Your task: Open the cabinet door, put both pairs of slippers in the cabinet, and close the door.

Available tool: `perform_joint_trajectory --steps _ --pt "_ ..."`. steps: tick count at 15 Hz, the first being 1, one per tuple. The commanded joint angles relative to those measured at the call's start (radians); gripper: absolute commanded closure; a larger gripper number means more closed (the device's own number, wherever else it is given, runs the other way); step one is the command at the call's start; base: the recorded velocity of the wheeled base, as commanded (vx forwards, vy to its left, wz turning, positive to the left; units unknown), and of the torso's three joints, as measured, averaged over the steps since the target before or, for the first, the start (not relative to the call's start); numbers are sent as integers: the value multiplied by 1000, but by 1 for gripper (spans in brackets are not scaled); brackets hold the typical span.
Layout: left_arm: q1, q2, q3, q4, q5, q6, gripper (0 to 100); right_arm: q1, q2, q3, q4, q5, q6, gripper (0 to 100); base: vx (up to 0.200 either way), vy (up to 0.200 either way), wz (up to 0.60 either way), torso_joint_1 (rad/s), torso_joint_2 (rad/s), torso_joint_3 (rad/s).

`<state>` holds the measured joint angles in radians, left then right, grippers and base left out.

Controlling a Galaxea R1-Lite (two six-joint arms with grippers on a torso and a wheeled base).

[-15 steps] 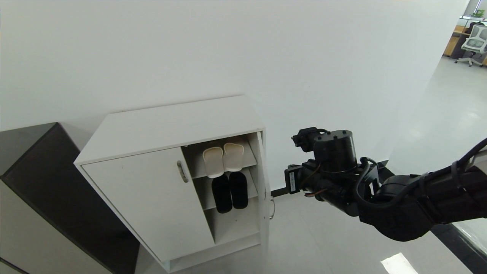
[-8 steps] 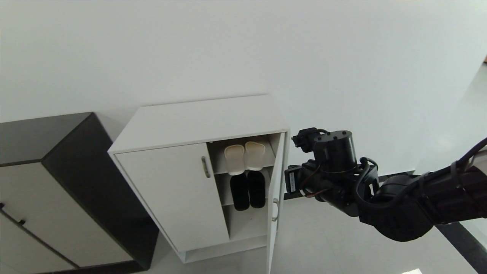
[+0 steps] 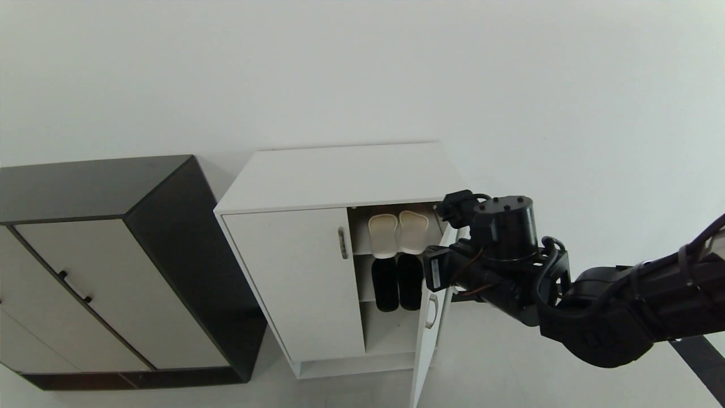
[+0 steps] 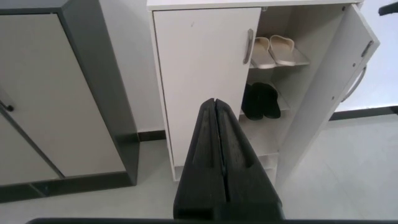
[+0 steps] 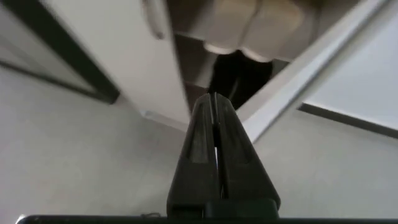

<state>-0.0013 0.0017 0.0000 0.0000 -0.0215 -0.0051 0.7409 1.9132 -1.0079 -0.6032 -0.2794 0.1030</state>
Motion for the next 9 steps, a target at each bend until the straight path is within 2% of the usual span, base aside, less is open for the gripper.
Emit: perform_joint_trajectory --steps 1,2,4,9 --pt "0 0 0 0 0 -1 100 -38 -45 84 -58 98 -40 100 0 0 0 0 0 0" --pt "0 0 0 0 0 -1 100 -61 -46 112 -75 135 -48 100 0 0 0 0 0 0" --pt "0 0 0 0 0 -1 100 -100 -29 149 -76 146 -46 100 0 0 0 0 0 0" --pt "0 0 0 0 0 -1 100 -126 58 193 -155 144 -48 100 0 0 0 0 0 0"
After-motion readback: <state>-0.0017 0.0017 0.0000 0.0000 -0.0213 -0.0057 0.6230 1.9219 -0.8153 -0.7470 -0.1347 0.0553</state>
